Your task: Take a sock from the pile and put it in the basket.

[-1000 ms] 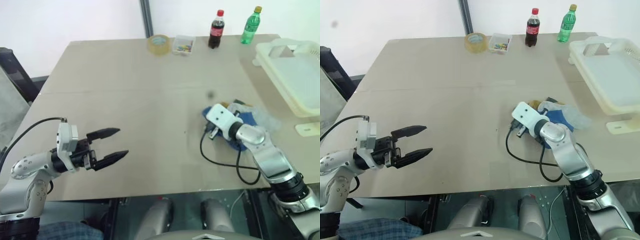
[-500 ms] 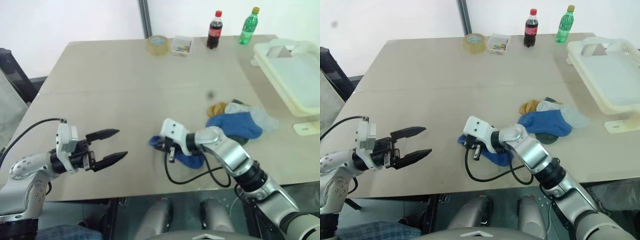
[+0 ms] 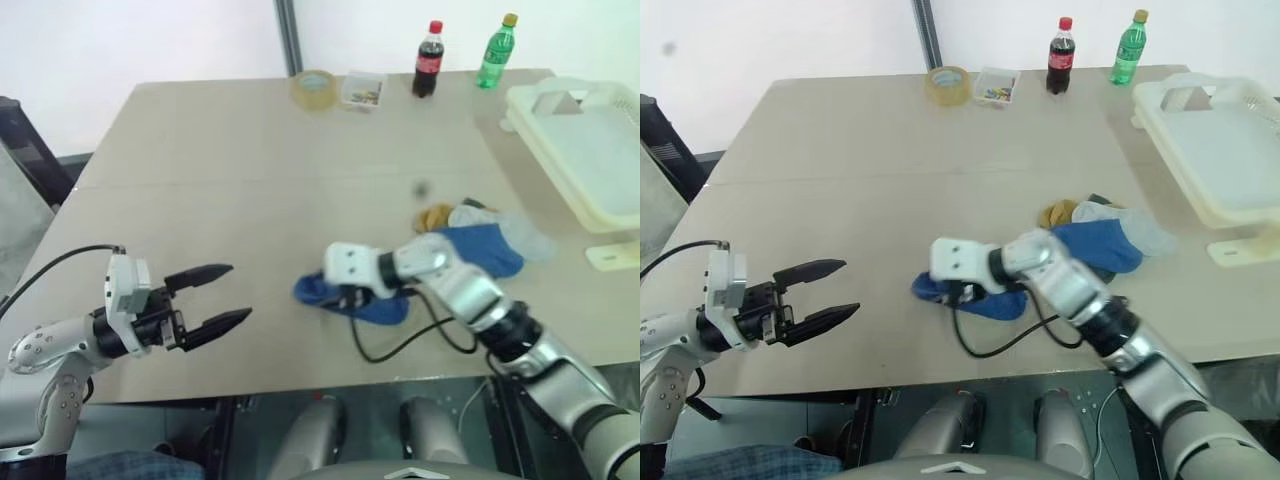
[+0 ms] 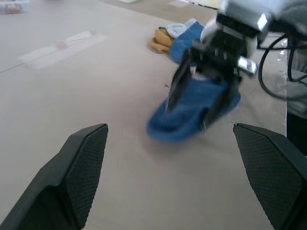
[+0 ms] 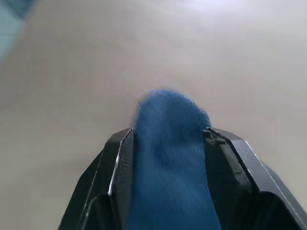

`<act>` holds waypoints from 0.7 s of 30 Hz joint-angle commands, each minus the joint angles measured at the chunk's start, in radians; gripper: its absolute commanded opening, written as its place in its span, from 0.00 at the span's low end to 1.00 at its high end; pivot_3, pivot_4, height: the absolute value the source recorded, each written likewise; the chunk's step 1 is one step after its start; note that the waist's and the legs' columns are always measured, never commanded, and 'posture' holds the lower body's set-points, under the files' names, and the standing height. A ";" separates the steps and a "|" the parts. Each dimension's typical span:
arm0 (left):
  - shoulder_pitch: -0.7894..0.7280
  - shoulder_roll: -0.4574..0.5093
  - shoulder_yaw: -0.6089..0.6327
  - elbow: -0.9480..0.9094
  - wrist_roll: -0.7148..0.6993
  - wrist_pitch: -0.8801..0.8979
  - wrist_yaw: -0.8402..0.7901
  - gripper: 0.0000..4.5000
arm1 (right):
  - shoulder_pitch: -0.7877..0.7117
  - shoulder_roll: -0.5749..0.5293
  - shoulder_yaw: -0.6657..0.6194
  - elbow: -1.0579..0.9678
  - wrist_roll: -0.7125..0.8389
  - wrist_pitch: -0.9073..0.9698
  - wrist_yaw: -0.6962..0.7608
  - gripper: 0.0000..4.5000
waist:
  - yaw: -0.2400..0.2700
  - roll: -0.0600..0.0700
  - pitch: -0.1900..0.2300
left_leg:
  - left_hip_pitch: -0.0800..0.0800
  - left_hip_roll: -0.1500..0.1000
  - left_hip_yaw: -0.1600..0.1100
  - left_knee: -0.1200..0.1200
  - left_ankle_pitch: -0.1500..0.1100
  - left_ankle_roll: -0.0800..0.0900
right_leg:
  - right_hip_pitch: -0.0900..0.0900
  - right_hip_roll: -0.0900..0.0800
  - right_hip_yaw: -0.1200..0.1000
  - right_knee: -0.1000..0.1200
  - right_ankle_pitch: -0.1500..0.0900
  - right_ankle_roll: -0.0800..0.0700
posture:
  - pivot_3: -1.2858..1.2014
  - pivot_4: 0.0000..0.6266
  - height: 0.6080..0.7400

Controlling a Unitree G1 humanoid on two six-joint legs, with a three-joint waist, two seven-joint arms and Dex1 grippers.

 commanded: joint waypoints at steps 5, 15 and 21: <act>-0.045 0.008 -0.011 0.013 -0.005 -0.004 -0.010 1.00 | 0.152 -0.113 -0.188 -0.321 0.233 0.293 0.024 0.53 | 0.005 0.000 0.000 | 0.000 0.003 0.000 -0.002 0.000 -0.001 | -0.001 0.001 0.000 0.000 0.000 0.000 | 0.52 0.24 1.00; -0.109 0.010 -0.051 0.057 0.010 -0.010 -0.023 1.00 | 0.085 -0.005 -0.055 -0.151 0.136 0.380 -0.155 0.53 | 0.002 0.000 0.000 | 0.000 0.004 0.001 -0.001 0.000 -0.001 | -0.002 0.002 0.001 0.000 0.001 -0.002 | 0.52 0.24 1.00; -0.111 0.008 -0.054 0.058 0.015 -0.011 -0.022 1.00 | 0.034 0.061 0.063 -0.025 0.075 0.323 -0.155 0.53 | 0.004 0.000 0.000 | 0.000 0.003 0.002 -0.001 0.000 -0.001 | -0.002 0.002 0.001 0.000 0.001 -0.002 | 0.52 0.24 1.00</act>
